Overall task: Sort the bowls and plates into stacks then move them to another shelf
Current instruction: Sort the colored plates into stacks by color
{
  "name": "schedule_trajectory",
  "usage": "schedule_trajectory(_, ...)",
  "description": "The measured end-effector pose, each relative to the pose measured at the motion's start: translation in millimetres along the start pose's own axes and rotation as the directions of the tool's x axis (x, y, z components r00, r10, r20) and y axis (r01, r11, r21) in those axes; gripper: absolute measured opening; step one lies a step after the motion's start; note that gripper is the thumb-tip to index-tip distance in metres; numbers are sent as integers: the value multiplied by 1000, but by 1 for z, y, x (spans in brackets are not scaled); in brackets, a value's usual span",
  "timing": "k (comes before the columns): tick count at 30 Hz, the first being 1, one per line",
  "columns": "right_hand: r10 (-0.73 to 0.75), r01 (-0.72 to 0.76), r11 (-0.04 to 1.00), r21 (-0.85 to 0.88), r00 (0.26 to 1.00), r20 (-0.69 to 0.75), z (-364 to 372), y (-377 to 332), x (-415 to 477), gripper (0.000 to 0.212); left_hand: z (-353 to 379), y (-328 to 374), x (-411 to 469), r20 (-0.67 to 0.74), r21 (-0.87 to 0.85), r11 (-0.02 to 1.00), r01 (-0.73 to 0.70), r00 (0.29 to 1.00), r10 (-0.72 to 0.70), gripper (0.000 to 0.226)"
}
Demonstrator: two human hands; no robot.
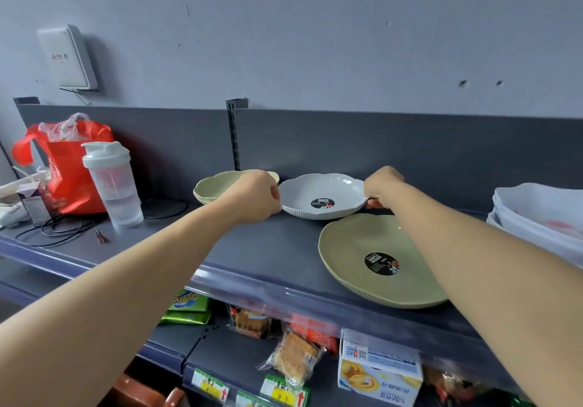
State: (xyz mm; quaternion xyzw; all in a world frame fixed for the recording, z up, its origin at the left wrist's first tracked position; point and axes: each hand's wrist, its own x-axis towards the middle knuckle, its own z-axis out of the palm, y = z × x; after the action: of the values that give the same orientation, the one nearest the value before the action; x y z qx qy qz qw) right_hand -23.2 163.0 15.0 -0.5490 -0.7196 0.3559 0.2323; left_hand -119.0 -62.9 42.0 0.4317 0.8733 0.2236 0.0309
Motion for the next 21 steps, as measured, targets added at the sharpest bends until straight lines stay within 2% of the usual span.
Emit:
schedule_trajectory(6, -1, 1, 1000, 27, 1000, 21, -1, 5, 1, 6, 8, 17, 1, 43, -43, 999, -28, 999, 30, 9)
schedule_trajectory(10, -33, 30, 998, 48, 997, 75, 0, 9, -3, 18, 19, 27, 0, 82, -77, 996, -33, 996, 39, 17)
schedule_trajectory(14, -82, 82, 997, 12, 997, 2, -16, 3, -18, 2, 28, 31, 0, 163, -89, 996, -4, 986, 18, 28)
schedule_trajectory(17, -162, 160, 987, -31, 986, -48, -31, -6, -31, 13, 36, 38, 0, 235, -113, 993, 36, 972, -9, 38)
schedule_trajectory(21, -238, 231, 969, -87, 968, -81, -54, -13, -49, 19, 46, 49, -1, 356, -215, 970, 110, 934, -27, 36)
